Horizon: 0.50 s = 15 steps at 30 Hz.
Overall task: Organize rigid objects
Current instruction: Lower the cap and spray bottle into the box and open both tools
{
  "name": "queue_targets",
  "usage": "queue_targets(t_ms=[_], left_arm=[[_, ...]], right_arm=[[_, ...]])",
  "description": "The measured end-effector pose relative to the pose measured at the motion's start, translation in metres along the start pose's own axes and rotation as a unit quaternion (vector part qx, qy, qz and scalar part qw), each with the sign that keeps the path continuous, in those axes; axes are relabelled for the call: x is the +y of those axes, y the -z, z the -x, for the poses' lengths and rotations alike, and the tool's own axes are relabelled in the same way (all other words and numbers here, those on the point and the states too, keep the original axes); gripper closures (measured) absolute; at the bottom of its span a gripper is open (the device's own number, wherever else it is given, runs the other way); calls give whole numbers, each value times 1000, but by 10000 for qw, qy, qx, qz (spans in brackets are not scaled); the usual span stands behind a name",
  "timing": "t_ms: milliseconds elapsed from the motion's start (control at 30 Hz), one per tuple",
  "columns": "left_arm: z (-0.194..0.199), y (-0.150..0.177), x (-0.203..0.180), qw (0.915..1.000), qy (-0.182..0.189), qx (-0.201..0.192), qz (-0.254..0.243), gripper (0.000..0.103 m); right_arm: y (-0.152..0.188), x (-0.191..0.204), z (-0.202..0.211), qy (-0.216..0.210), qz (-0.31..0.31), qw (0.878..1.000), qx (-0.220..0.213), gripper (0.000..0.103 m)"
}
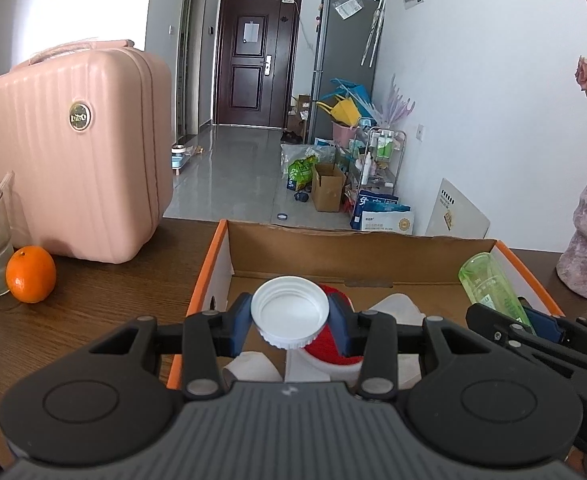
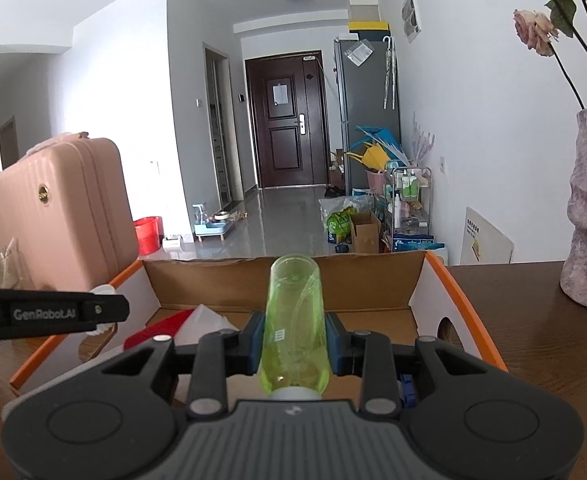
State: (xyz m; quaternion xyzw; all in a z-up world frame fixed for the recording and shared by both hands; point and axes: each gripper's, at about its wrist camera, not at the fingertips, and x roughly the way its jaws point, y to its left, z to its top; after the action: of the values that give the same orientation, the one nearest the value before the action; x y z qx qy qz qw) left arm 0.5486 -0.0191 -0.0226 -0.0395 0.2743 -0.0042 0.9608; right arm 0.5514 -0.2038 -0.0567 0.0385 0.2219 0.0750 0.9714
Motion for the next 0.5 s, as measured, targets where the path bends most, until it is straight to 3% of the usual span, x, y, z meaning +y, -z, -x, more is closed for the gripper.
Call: queue_targets(t_ms=[500], left_arm=[[-12, 4, 0, 9998, -31, 186, -55, 61]], right_arm=[[6, -1, -11, 60, -12, 9996, 271, 72]])
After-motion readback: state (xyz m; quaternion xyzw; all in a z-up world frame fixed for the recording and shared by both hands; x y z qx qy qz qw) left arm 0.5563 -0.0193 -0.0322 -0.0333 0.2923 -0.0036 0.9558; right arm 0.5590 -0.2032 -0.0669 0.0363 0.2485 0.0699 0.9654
